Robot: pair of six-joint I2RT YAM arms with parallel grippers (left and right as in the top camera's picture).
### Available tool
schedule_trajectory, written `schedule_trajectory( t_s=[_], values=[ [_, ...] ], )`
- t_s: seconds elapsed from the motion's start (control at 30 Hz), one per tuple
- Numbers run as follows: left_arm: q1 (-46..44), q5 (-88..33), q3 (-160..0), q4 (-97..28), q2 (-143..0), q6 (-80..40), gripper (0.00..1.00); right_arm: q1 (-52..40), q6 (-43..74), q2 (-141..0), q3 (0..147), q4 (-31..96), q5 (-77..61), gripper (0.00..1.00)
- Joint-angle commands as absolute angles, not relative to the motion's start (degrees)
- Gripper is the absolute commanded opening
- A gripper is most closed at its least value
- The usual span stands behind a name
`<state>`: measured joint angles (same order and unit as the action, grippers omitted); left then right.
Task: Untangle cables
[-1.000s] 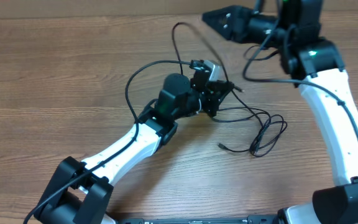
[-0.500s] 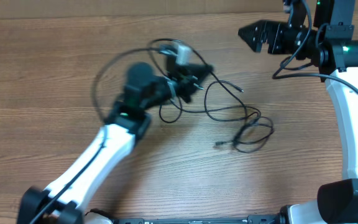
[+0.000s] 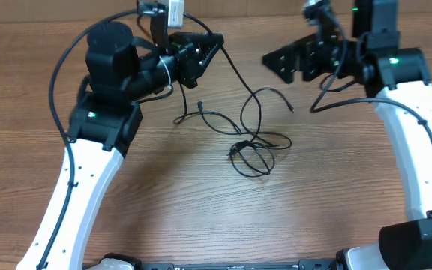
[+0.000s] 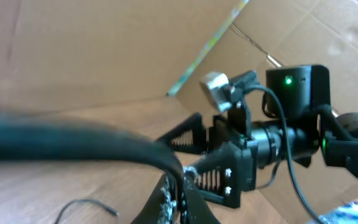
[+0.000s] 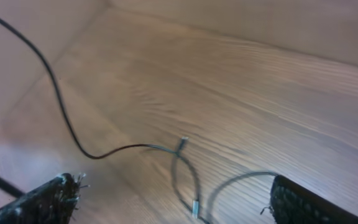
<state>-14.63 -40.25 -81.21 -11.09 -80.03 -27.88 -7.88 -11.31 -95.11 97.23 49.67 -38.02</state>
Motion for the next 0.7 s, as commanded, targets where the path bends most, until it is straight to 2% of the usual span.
schedule_trajectory(
  t_s=[0.0,0.3,0.43,0.57,0.67],
  values=[
    [-14.7,-39.2,-86.5,-16.4,-78.7,-23.5,0.04,-10.9,-15.5,-97.0,97.7,49.1,-40.9,0.93],
    [-14.6,-25.1,-94.2,-32.7,-78.7,-15.9,0.04,-14.3,-18.7,-100.8,97.7,48.1,-49.8,0.94],
    [-13.9,-21.2,-95.7,-34.5,-78.7,-14.5,0.04,-14.5,-19.0,-101.1,97.7,46.4,-49.6,1.00],
    [-9.9,-20.9,-96.9,-35.7,-78.7,-14.6,0.04,-14.0,-18.9,-101.1,97.7,46.2,-46.9,1.00],
    [-6.3,-21.3,-98.1,-36.1,-78.7,-18.9,0.04,-13.7,-18.9,-101.1,97.7,46.8,-44.0,1.00]
  ],
)
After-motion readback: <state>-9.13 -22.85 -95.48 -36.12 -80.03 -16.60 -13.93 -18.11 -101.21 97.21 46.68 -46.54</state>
